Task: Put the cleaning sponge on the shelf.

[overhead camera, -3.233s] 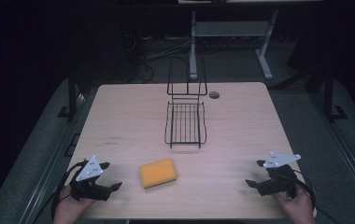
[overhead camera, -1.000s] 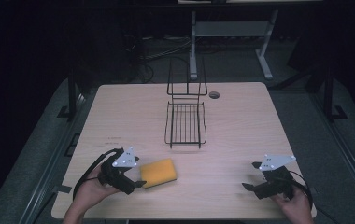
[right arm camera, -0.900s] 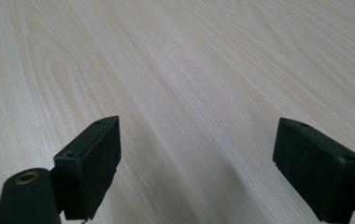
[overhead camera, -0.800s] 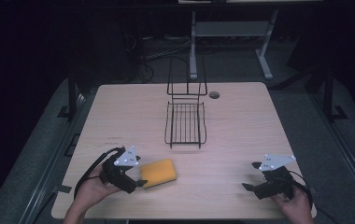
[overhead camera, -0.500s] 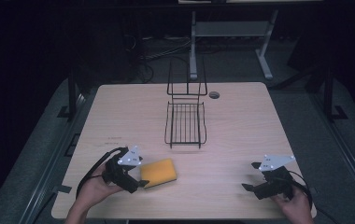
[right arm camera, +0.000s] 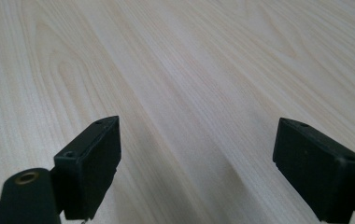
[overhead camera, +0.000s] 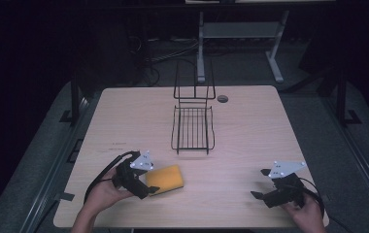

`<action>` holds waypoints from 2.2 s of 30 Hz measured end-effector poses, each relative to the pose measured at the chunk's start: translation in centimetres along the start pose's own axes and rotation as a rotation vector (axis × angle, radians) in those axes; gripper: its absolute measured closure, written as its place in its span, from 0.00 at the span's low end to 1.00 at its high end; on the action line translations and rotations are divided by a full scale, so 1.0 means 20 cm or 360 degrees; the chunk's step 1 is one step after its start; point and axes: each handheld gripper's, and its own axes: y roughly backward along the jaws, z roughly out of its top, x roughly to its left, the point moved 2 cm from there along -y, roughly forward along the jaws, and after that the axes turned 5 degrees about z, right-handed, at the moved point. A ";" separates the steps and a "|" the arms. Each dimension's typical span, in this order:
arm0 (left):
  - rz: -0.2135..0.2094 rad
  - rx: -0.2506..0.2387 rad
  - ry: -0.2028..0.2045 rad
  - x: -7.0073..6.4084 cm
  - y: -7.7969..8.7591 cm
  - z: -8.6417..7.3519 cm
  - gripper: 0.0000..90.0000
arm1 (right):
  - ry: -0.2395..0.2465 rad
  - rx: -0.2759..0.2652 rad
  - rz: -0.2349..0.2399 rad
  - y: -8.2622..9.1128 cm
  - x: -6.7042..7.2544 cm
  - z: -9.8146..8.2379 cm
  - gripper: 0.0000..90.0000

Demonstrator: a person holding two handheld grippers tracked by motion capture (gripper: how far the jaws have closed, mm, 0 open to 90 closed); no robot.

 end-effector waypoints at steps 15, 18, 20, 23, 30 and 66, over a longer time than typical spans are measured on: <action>-0.0045 0.0058 -0.0022 0.00 -0.06 0.04 0.18 | 0.0018 0.0006 0.0013 0.00 0.01 0.01 0.17; -0.0052 0.0079 -0.0024 0.00 -0.08 0.04 0.18 | 0.0020 0.0001 0.0013 0.00 0.01 0.01 0.17; -0.0060 0.0091 -0.0027 0.01 -0.09 0.04 0.18 | 0.0019 0.0003 0.0017 0.00 0.01 0.01 0.17; -0.0068 0.0101 -0.0025 0.01 -0.10 0.04 0.18 | 0.0021 0.0001 0.0016 0.00 0.01 0.01 0.17; -0.0090 0.0122 -0.0021 0.01 -0.13 0.04 0.18 | 0.0023 0.0000 0.0018 0.00 0.01 0.01 0.17; -0.0087 0.0240 -0.0041 0.00 -0.23 0.05 0.18 | 0.0033 -0.0002 0.0031 0.00 0.02 0.01 0.17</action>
